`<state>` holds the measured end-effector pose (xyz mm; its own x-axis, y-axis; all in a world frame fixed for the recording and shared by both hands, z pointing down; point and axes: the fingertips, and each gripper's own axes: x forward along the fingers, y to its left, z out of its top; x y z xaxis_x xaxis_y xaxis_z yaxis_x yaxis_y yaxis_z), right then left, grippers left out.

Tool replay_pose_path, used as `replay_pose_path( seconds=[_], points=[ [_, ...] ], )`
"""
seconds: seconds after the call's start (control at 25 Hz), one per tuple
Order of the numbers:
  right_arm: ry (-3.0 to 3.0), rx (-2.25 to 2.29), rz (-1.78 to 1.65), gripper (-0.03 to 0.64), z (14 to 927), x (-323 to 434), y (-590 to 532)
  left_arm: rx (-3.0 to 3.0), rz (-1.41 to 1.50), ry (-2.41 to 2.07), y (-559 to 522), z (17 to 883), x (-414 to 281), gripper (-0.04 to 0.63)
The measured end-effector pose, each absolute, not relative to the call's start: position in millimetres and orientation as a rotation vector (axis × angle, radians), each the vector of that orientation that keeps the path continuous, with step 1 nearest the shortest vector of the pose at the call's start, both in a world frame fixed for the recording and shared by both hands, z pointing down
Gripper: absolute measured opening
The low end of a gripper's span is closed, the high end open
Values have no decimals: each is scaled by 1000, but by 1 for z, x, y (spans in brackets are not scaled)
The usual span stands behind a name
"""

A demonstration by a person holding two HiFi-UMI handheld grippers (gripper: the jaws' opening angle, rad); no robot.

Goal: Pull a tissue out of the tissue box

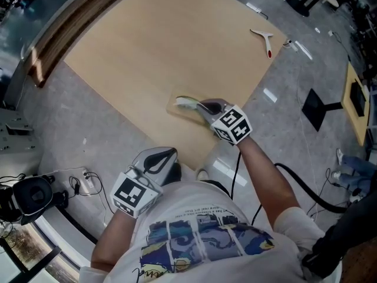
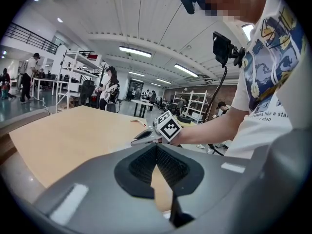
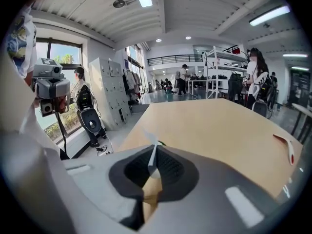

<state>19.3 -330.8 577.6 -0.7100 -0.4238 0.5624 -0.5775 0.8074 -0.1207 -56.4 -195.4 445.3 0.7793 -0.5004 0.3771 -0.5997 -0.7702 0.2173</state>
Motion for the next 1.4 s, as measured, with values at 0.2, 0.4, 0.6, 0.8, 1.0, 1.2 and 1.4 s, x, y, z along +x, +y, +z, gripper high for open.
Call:
replay_pose_path(
  seconds=[0.2,0.4,0.6,0.8,1.0,1.2,1.4],
  points=[
    [-2479,739,361,3,568,19,-325,2648,430,-869,-185,438,-55,3],
    [-2497,749,321,3,558,18,-318,2652,423,-906,-173,432,-56,3],
    [-2507,770,287,3,547,18,-312,2655,414,-932,-162,430,-60,3],
    [-2527,786,242,3,529,11,-304,2652,383,-976,-153,427,-74,3],
    [-2551,792,237,3,501,11,-297,2657,356,-1001,-153,421,-78,3],
    [-2572,793,214,3,466,14,-272,2662,352,-1012,-137,412,-73,3],
    [-2598,785,187,3,444,34,-246,2669,352,-1010,-121,409,-46,3]
  ],
)
